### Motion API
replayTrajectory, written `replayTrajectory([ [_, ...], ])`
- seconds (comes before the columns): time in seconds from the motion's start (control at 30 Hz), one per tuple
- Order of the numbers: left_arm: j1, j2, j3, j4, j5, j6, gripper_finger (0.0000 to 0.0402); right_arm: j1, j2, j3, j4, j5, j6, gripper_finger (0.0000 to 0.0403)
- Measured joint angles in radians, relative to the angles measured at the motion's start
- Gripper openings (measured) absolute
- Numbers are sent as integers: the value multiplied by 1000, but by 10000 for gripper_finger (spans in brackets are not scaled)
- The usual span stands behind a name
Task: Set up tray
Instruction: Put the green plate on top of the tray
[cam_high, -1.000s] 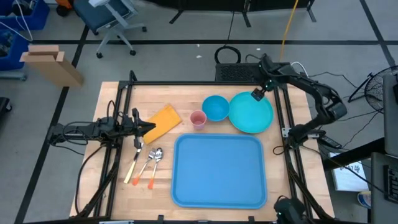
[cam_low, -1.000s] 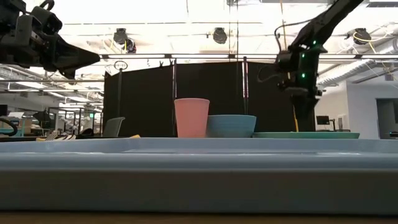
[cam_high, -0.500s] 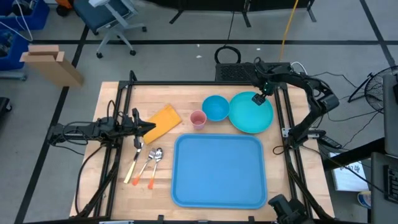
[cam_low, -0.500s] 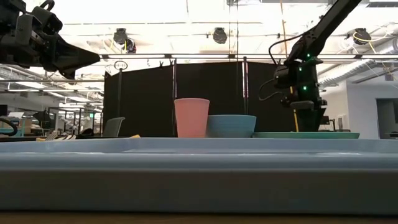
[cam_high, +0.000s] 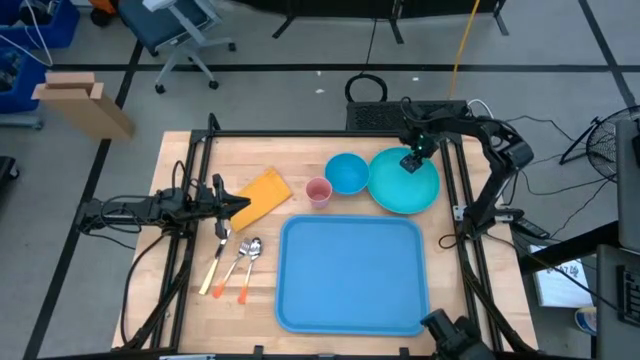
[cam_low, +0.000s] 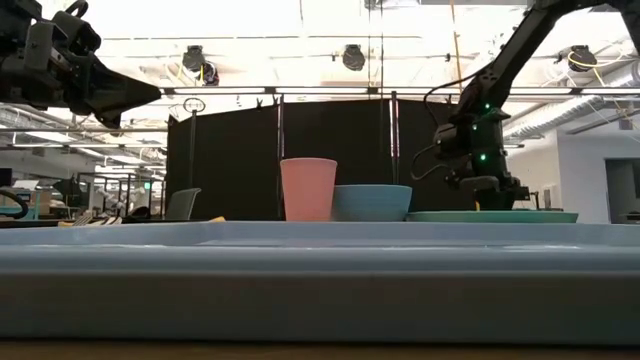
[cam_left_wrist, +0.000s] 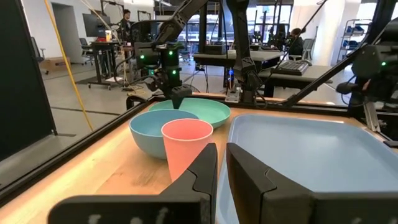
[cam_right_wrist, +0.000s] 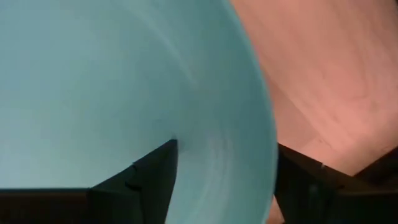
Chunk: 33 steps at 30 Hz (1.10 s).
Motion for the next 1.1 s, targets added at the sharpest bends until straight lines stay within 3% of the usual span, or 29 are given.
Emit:
replayTrajectory([
  [0.2,0,0,0,0,0,-6,37,-1,6,1,15,68,-19,93],
  [0.33,0,0,0,0,0,-6,37,-3,-10,1,14,59,-36,18],
  [0.5,0,0,0,0,0,-6,37,-12,-42,-2,-17,55,-23,10],
  [0.83,0,0,-1,3,0,-22,37,-92,-240,-5,-9,-68,36,1],
  [1.1,0,0,-3,21,0,-39,37,-101,-355,-4,104,-92,134,1],
])
